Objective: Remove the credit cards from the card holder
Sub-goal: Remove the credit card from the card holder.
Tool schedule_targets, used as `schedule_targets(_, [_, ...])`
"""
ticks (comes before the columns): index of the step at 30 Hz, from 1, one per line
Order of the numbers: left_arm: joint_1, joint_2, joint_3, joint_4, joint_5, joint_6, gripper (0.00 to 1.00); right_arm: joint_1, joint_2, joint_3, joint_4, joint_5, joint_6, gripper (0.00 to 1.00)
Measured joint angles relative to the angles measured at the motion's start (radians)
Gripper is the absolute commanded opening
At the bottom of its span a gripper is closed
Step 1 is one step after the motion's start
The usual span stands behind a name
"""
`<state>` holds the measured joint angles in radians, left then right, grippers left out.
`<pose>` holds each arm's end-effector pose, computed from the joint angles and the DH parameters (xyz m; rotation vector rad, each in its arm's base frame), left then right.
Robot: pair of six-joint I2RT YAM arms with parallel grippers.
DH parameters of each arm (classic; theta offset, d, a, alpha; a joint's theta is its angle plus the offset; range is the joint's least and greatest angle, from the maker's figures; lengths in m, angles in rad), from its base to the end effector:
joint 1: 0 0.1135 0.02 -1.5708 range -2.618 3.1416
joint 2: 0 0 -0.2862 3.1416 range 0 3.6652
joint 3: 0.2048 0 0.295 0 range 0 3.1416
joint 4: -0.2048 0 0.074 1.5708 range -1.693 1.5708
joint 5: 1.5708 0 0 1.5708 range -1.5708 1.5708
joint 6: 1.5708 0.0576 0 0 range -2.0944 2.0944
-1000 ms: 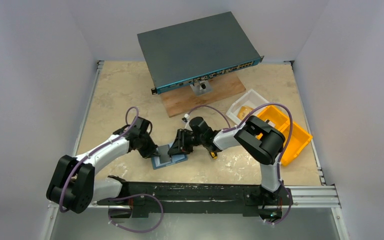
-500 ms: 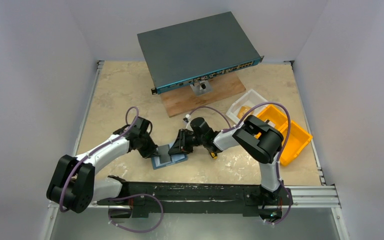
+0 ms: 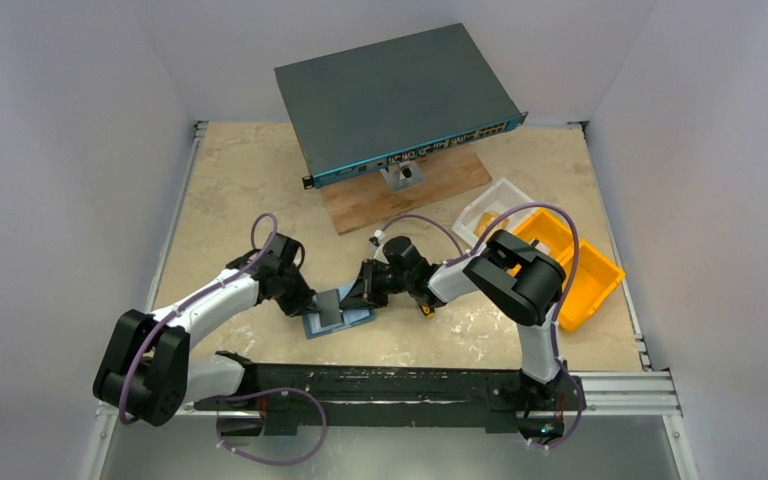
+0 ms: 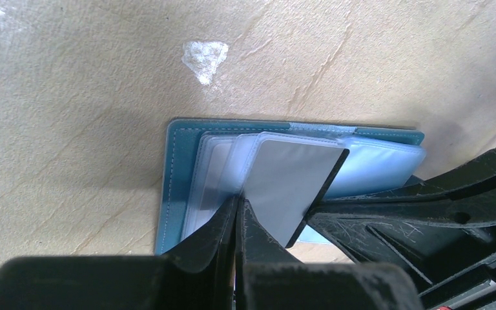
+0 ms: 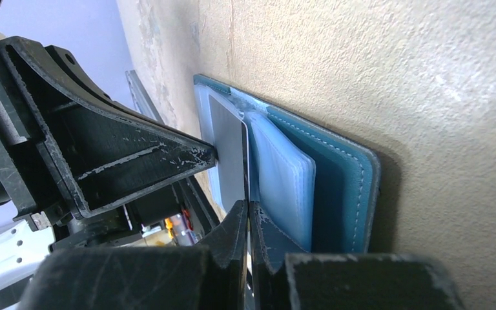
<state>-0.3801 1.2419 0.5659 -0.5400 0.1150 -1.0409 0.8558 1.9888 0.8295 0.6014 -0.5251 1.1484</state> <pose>0.2167 -0.0937 0.1274 -0.9158 2.7629 -0.4673 0.2482 0.3298 0.0688 -0.0043 2.5829 1.5638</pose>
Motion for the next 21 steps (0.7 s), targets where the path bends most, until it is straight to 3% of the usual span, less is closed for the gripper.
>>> schedule_targets(14, [0.000, 0.002, 0.002, -0.005, -0.003, -0.017, 0.00, -0.026, -0.048, -0.045, -0.019, 0.028, -0.010, 0.00])
schedule_targets(17, [0.000, 0.004, 0.004, -0.007, -0.003, -0.017, 0.00, -0.030, -0.056, -0.047, -0.034, 0.035, -0.023, 0.21])
schedule_targets(21, [0.000, 0.011, 0.009, -0.010, -0.003, -0.017, 0.00, -0.032, -0.056, -0.040, -0.040, 0.033, -0.033, 0.27])
